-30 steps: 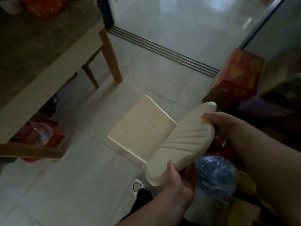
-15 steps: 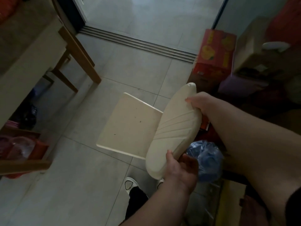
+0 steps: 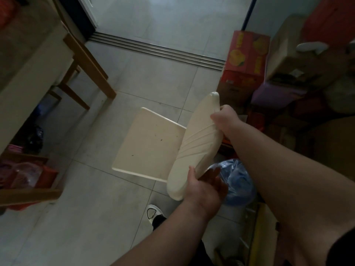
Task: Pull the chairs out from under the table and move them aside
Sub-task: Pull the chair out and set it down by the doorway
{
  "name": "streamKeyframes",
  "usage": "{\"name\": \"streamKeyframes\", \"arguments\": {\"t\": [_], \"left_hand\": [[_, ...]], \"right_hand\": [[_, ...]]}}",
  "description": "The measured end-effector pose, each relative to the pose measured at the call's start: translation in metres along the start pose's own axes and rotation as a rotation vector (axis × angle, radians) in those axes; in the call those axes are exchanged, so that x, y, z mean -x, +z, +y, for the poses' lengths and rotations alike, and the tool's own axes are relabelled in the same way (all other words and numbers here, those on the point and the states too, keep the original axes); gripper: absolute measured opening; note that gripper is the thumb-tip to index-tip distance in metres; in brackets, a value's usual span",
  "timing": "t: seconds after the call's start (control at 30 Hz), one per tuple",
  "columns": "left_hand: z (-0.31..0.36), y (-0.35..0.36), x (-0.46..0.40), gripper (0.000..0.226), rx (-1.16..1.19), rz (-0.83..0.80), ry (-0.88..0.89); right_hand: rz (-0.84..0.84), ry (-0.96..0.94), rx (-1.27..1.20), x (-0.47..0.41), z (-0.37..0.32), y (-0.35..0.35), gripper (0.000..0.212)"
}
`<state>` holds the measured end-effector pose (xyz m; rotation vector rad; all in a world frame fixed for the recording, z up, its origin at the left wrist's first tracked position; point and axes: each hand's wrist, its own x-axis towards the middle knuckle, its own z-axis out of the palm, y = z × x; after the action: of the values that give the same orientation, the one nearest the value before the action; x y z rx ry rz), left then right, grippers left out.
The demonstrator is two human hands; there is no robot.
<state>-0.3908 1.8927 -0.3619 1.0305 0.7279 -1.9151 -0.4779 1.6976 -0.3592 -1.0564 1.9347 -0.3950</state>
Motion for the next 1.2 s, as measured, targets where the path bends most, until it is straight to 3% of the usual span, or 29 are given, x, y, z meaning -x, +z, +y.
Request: {"name": "streamKeyframes", "arguments": {"t": [0.13,0.23,0.4,0.57,0.9,1.2], "left_hand": [[0.034,-0.001,0.034,0.055,-0.253,-0.040,-0.043],[0.087,0.000,0.070,0.033,-0.324,-0.042,0.095],[0.175,-0.015,0.130,0.022,-0.369,0.041,0.345],[0.256,-0.036,0.193,0.020,-0.535,0.072,0.693],[0.464,-0.143,0.339,0.019,-0.989,0.247,1.277],[0.628,-0.180,0.427,0.022,-1.117,0.237,1.340]], "right_hand": [[0.124,-0.166,-0.005,0.045,-0.007,-0.007,0.057],[0.163,-0.338,-0.161,0.088,-0.021,-0.009,0.051],[-0.006,-0.329,-0.533,0.165,-0.055,0.002,0.033],[-0.117,-0.373,-0.612,0.237,-0.100,0.035,0.034],[-0.230,-0.431,-0.573,0.344,-0.241,0.237,0.034],[-0.241,-0.429,-0.590,0.388,-0.345,0.365,0.035]]}}
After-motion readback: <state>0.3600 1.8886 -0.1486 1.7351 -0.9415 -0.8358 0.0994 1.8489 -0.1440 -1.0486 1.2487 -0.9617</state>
